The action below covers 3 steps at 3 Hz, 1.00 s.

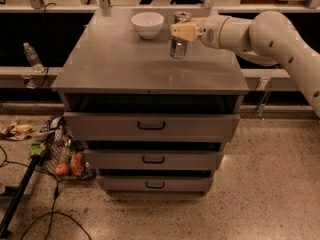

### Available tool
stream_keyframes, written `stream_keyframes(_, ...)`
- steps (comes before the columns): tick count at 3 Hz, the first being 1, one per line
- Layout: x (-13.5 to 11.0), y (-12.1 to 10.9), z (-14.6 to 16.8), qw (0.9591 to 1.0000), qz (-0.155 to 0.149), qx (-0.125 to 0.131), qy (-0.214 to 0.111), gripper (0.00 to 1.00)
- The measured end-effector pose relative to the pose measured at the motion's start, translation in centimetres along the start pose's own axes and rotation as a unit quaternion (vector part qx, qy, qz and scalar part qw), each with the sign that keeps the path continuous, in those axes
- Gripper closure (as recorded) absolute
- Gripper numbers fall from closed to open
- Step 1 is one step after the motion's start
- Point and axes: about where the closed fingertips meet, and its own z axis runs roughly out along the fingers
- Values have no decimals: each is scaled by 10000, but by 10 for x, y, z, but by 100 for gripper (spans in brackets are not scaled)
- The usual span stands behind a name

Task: Pick redbull can from white bowl and place on counter

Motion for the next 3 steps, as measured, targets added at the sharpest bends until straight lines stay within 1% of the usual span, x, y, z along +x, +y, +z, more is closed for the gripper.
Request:
stream_keyframes(1,24,20,8,9989,-259,-300,252,83)
stream_keyframes(2,50,37,16,9975,-447,-404,365,52)
stream_keyframes(3,52,38,17,9974,-472,-404,369,30)
